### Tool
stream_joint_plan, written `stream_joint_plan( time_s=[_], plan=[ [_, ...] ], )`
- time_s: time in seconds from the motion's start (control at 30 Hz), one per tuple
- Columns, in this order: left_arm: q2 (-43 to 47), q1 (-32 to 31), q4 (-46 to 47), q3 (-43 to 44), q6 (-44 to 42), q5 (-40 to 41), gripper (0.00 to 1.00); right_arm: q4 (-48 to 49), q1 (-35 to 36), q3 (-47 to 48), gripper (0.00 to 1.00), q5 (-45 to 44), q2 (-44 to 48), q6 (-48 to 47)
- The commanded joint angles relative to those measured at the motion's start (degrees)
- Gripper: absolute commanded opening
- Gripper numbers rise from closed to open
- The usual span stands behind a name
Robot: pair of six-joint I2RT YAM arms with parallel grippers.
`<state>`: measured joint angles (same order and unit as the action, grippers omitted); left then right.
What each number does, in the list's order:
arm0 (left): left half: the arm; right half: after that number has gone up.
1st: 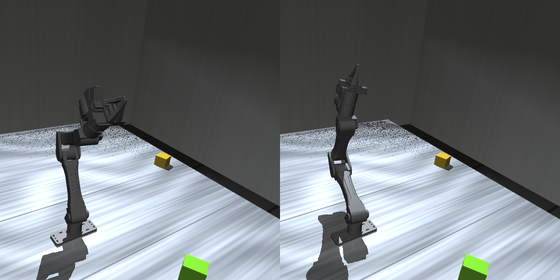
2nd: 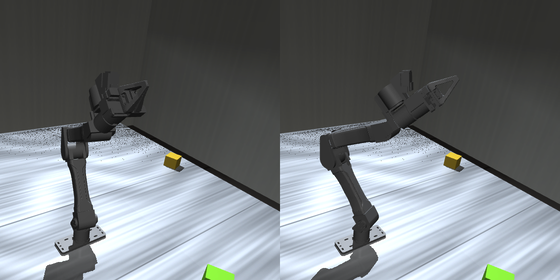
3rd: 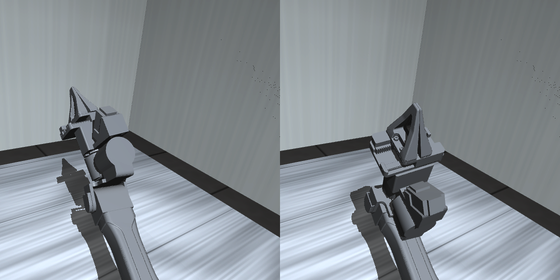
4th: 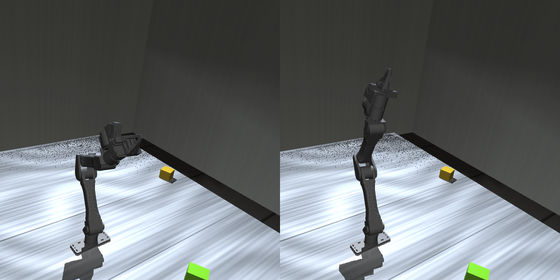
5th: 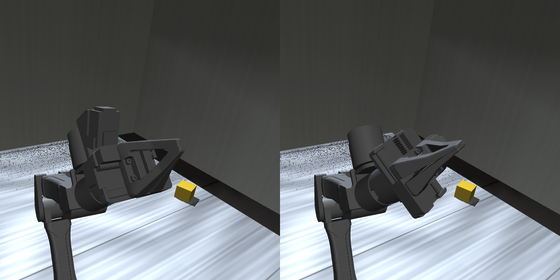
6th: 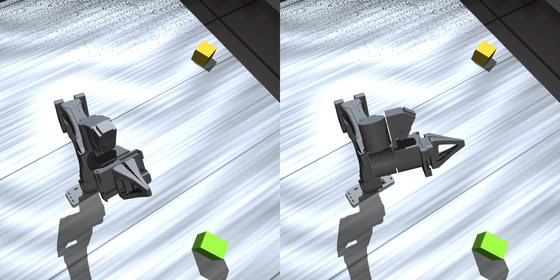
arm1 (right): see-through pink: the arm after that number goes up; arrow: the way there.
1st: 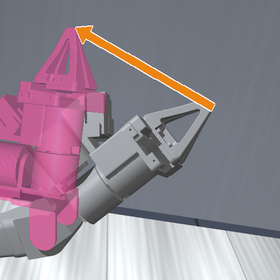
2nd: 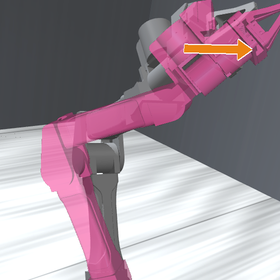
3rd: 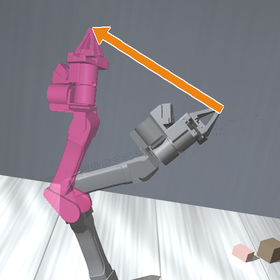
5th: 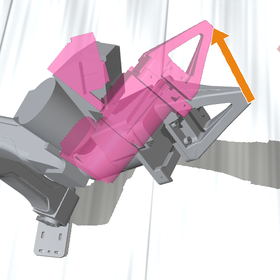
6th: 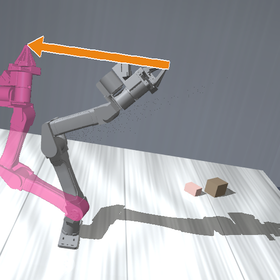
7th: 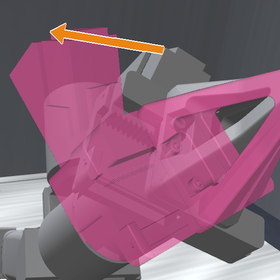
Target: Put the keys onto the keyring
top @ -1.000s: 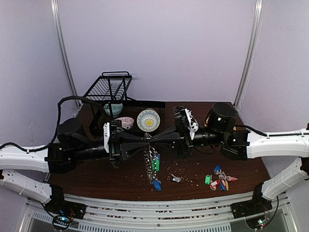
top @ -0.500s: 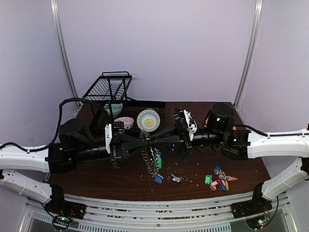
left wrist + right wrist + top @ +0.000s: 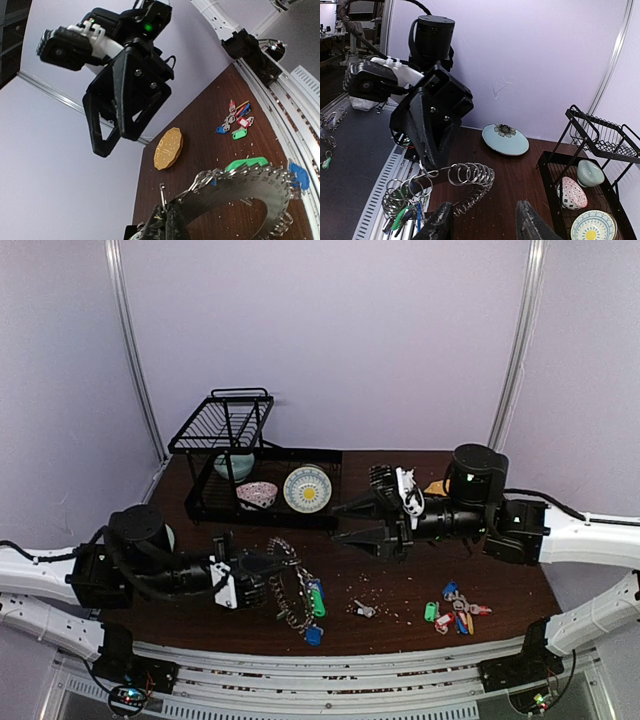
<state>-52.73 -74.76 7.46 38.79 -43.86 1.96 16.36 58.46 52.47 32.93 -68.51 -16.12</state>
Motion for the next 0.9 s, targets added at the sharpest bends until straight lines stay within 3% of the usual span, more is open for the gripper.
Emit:
stream_joint_plan(
  time_s=[0.0,0.2,0.4,0.5,0.8,0.87],
  plan=[
    [0.98,-1.25,-0.37,0.59,-12.37,2.28,0.00,-2.94,-0.63,1.14,0.43,-3.18,1.03,-2.32],
    [0.87,-2.03,-1.41,2.00,-14.78,1.76,0.00,-4.01,-0.85,1.27,0.44,-3.99,1.03,-3.20],
    [0.70,-2.05,0.35,0.97,-11.77,2.39,0.00,-4.41,-1.19,1.56,0.44,-5.35,0.61,-2.15],
    [0.32,-2.05,2.62,0.07,-8.02,4.85,0.00,-5.50,-1.73,2.65,0.44,-10.37,-0.69,1.79],
    [1.36,-2.05,7.12,-4.38,10.34,12.80,0.00,-31.01,-10.28,9.67,0.48,-34.82,-13.13,26.54],
    [2.55,-2.05,7.78,-5.18,11.98,14.48,0.00,-36.14,-10.38,9.30,0.48,-35.86,-15.23,29.45]
  ],
)
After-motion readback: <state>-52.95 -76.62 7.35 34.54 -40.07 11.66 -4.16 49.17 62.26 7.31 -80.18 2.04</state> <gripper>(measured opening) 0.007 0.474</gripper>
